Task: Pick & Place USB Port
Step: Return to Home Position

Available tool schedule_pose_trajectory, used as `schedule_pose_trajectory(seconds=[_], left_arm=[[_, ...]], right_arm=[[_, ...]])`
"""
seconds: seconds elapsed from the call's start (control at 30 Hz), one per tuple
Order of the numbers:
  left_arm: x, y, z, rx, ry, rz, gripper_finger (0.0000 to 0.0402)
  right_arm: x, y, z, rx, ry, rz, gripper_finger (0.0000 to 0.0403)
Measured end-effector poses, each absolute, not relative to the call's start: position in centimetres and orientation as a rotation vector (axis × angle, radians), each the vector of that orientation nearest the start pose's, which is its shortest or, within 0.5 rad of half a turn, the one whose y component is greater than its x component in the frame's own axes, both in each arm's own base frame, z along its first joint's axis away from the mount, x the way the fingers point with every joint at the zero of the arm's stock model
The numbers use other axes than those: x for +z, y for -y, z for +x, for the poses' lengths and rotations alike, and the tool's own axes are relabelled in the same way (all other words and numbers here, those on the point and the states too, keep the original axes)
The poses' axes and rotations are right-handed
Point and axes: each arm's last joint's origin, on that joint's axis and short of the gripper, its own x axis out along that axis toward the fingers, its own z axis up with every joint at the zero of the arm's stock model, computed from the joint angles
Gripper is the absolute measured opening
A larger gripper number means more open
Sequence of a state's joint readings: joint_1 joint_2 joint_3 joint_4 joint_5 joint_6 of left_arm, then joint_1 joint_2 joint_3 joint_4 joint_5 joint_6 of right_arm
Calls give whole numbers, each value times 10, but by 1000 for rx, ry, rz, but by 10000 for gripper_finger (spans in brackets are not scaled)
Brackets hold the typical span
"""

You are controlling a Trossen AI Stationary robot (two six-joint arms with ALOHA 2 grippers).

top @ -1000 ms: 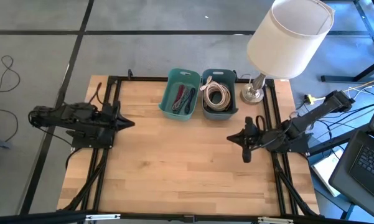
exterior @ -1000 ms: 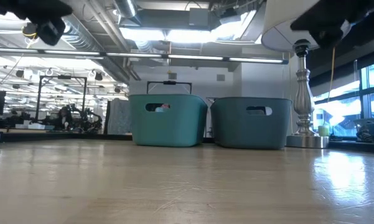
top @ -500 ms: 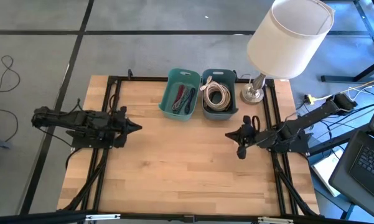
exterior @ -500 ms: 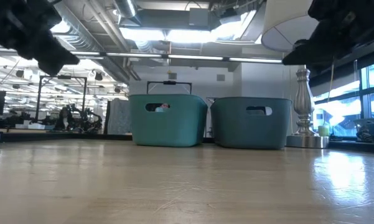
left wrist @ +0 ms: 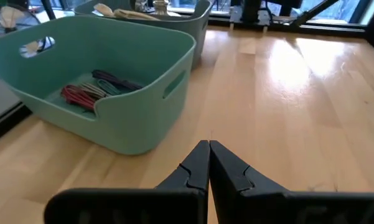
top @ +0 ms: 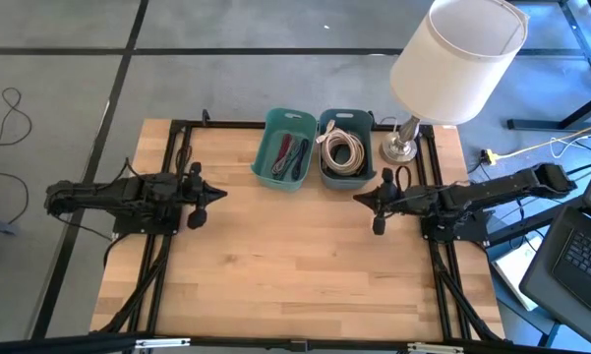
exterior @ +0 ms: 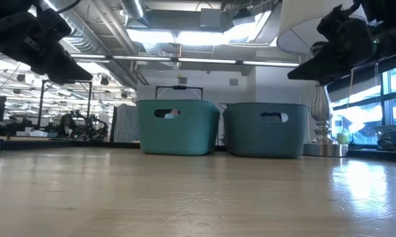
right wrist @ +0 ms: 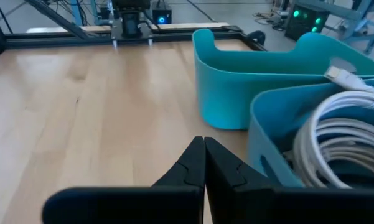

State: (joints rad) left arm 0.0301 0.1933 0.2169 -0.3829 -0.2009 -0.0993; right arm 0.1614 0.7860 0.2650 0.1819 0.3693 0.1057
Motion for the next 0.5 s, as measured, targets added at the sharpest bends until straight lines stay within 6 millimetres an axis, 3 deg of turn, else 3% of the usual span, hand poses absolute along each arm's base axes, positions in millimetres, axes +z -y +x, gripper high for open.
schedule_pose_trajectory(seconds=[0.23, 0.5], left_arm=[[188, -17, 94, 234, -325, -108, 1], [190, -20, 94, 202, -306, -175, 1]], right_arm=[[195, -8, 141, -225, -307, 17, 0], [212, -8, 117, -151, -166, 45, 0]])
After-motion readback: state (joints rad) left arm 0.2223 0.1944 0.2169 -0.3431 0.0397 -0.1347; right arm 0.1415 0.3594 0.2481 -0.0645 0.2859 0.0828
